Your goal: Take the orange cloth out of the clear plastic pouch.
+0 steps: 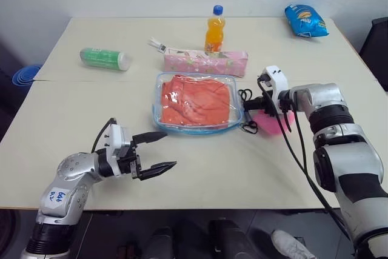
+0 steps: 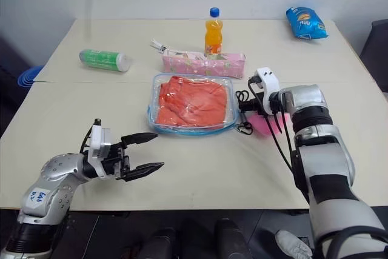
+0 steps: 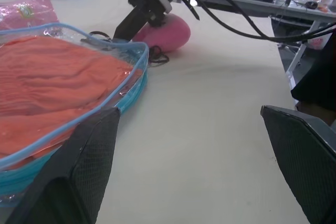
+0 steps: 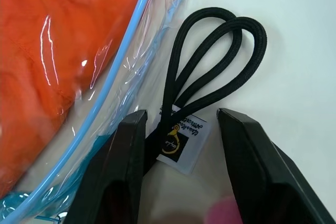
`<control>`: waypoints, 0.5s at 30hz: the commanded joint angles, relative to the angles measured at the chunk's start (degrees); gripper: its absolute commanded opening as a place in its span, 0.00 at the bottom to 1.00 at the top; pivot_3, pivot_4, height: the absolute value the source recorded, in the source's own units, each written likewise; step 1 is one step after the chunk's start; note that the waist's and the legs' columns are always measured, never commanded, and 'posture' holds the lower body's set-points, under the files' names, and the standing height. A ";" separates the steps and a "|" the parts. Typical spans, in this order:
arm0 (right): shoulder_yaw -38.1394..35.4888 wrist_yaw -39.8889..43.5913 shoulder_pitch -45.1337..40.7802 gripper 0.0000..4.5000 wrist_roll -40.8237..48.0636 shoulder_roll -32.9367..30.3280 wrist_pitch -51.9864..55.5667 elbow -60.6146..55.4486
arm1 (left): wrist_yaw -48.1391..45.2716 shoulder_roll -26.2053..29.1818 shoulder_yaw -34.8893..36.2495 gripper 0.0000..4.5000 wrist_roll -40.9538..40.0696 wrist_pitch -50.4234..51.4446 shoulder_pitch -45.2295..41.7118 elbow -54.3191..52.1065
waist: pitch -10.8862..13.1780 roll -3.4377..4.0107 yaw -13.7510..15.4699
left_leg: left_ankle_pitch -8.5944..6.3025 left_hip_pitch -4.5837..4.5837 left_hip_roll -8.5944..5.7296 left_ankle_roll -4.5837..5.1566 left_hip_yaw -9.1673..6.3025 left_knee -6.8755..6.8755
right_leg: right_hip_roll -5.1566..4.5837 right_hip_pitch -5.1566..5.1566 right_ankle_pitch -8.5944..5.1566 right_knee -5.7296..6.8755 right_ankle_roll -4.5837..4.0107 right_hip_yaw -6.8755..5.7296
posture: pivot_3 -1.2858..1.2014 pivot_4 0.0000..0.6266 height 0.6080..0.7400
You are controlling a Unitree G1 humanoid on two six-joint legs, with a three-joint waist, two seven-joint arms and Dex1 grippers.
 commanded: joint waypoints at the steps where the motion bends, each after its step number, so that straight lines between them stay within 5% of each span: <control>1: -0.81 0.78 -0.97 0.36 -0.47 0.51 -0.87 0.85 | 0.99 -0.88 0.99 1.00 -1.84 0.38 -1.32 -2.23 | 0.00 0.00 -0.09 | 0.00 0.00 0.00 0.00 0.00 0.00 | 0.00 0.00 0.00 0.00 0.00 0.00 | 0.52 0.24 1.00; 6: -4.16 1.21 -1.74 0.00 0.95 -0.99 -1.41 1.56 | 1.53 -1.07 1.02 1.00 -1.74 0.83 -1.70 -2.45 | 0.00 0.00 -0.29 | 0.00 -0.01 0.00 0.00 0.00 -0.01 | 0.00 0.00 0.00 0.04 0.00 -0.01 | 0.52 0.24 1.00; 15: -13.61 9.40 -1.23 0.00 9.07 -6.71 0.80 -3.03 | 2.18 -1.24 1.15 1.00 -1.62 1.02 -0.96 -2.91 | 0.01 0.01 -0.17 | 0.00 -0.07 0.00 0.01 0.00 -0.01 | 0.00 0.00 0.00 0.03 0.00 -0.01 | 0.52 0.24 1.00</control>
